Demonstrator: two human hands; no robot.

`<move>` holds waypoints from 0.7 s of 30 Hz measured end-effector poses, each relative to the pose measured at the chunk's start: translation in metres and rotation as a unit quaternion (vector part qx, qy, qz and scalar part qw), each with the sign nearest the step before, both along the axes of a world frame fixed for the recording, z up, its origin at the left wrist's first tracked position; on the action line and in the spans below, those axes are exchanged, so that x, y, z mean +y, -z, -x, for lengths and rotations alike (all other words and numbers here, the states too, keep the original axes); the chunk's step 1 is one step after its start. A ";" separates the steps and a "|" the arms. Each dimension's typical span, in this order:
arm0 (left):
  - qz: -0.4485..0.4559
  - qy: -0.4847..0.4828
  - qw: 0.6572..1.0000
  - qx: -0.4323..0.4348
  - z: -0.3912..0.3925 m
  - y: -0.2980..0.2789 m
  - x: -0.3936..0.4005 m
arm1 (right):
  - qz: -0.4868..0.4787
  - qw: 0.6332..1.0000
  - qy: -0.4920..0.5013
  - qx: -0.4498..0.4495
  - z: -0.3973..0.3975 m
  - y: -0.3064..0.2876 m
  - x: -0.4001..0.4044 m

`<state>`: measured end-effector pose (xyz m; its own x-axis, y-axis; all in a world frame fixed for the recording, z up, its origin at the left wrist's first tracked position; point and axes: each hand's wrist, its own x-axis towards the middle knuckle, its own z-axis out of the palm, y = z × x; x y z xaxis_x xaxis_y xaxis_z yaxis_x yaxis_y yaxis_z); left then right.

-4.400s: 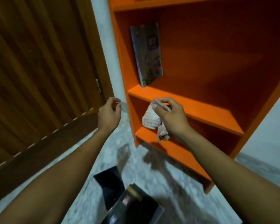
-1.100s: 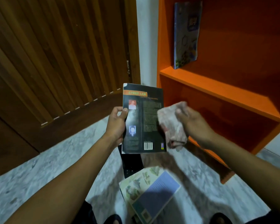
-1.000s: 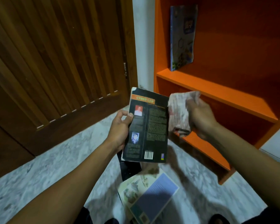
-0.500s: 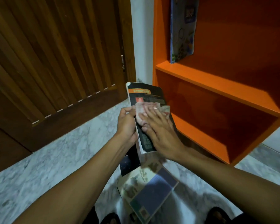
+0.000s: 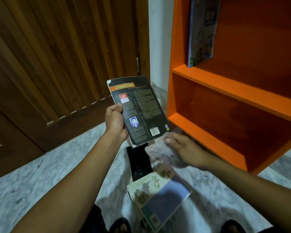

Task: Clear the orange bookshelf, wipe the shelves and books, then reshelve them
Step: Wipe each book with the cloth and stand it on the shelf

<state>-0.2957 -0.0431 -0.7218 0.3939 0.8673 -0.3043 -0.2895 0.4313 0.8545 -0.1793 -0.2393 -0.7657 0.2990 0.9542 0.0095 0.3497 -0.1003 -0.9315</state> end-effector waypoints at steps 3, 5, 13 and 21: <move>-0.052 -0.003 0.998 0.040 0.005 -0.005 -0.002 | 0.117 0.988 0.075 0.067 -0.033 0.013 -0.006; -0.068 0.024 0.997 0.032 0.006 -0.005 -0.003 | 0.099 0.972 0.181 0.115 -0.046 0.023 -0.006; -0.013 0.138 0.990 0.021 -0.006 0.001 -0.025 | -0.053 0.880 0.146 0.449 -0.036 -0.010 0.003; -0.161 0.122 0.957 0.207 -0.015 0.012 -0.040 | -0.134 0.911 0.217 0.325 -0.034 0.002 0.014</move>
<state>-0.2807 -0.0831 -0.7338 0.4993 0.8404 -0.2106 0.1789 0.1378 0.9742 -0.1456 -0.2252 -0.7674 0.6722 0.7350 -0.0892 -0.3030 0.1631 -0.9389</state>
